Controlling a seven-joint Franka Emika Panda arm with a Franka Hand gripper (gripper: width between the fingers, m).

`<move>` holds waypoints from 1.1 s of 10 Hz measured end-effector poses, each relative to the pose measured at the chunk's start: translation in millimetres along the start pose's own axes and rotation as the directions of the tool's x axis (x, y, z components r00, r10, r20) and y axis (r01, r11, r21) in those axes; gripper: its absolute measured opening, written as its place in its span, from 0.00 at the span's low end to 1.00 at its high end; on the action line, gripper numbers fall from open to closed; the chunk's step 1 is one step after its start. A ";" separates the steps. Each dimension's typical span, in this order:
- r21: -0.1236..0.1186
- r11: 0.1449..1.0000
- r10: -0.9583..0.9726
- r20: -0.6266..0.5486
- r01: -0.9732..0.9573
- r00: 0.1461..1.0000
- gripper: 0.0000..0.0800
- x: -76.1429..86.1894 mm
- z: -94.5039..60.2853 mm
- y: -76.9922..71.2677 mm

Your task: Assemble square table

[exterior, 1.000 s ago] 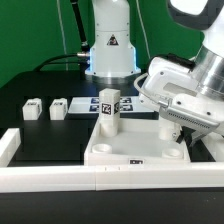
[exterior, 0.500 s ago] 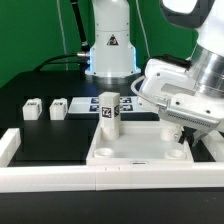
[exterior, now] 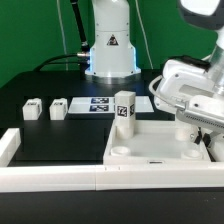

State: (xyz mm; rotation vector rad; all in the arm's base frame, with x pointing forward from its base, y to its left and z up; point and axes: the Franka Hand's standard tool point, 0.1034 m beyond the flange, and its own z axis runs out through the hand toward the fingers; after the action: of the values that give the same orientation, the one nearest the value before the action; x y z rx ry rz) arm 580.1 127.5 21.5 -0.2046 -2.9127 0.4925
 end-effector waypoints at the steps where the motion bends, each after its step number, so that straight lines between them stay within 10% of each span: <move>1: 0.016 1.000 -0.008 -0.010 0.009 1.000 0.08 -0.1 -0.9 -0.4; 5: 0.026 1.000 -0.016 -0.016 0.017 1.000 0.08 -0.6 2.9 -6.7; 6: 0.038 0.999 -0.011 -0.020 0.011 1.000 0.39 -1.2 2.9 -12.4; 7: 0.048 0.999 -0.005 -0.024 0.006 1.000 0.39 -1.7 2.1 -17.9; 8: 0.058 0.998 0.002 -0.029 0.000 1.000 0.65 -1.9 1.6 -23.5; 11: 0.064 0.998 0.010 -0.036 -0.008 0.999 0.78 -2.6 1.6 -29.4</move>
Offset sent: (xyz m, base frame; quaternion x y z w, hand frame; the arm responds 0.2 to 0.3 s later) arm 0.0000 0.0000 0.0000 0.0000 0.0000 0.0000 1.0000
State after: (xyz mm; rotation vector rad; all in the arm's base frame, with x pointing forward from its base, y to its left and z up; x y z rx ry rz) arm 579.2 99.1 29.5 -0.2154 -2.8571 0.5769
